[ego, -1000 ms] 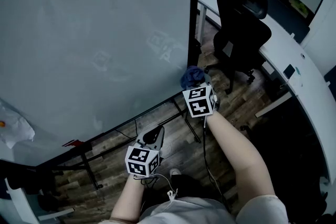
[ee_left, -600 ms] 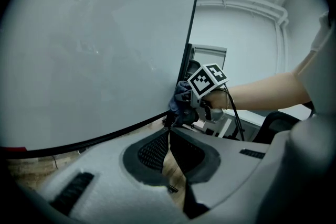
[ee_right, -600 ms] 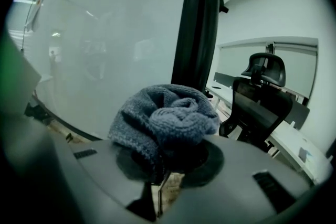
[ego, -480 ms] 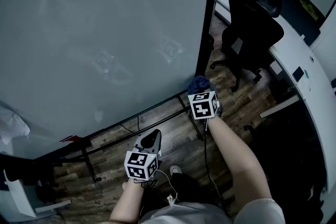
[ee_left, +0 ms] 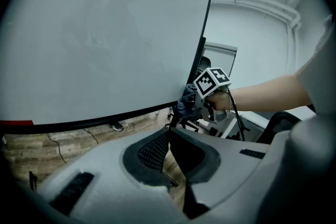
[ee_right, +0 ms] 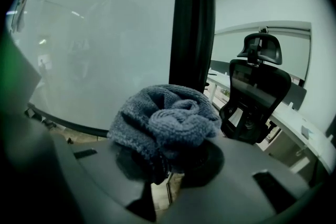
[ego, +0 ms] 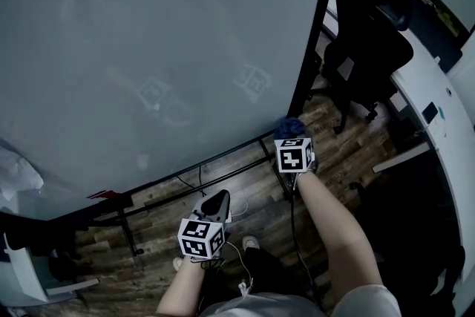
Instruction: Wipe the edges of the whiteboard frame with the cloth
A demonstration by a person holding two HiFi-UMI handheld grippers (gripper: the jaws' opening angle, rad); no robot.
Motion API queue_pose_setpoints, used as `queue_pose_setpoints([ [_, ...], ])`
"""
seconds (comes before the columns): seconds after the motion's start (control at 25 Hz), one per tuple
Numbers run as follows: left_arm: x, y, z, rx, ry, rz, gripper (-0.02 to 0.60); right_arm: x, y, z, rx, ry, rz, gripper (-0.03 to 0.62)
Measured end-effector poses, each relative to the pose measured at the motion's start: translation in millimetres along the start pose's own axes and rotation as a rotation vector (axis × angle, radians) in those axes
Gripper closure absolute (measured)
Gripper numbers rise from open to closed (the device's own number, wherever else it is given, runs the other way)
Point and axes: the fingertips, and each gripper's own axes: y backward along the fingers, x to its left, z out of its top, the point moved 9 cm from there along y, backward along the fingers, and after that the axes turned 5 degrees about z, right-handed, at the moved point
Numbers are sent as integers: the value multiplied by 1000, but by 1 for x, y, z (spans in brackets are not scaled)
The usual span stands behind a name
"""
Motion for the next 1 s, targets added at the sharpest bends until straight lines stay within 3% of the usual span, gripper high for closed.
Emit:
queue_pose_setpoints([
  [0.4, 14, 11, -2, -15, 36, -17, 558, 25, 3, 1, -9, -16, -4, 517],
  [0.76, 50, 42, -11, -26, 62, -4, 557, 84, 10, 3, 0, -18, 25, 517],
  [1.0, 75, 71, -13, -28, 78, 16, 557, 136, 16, 1, 24, -21, 89, 517],
])
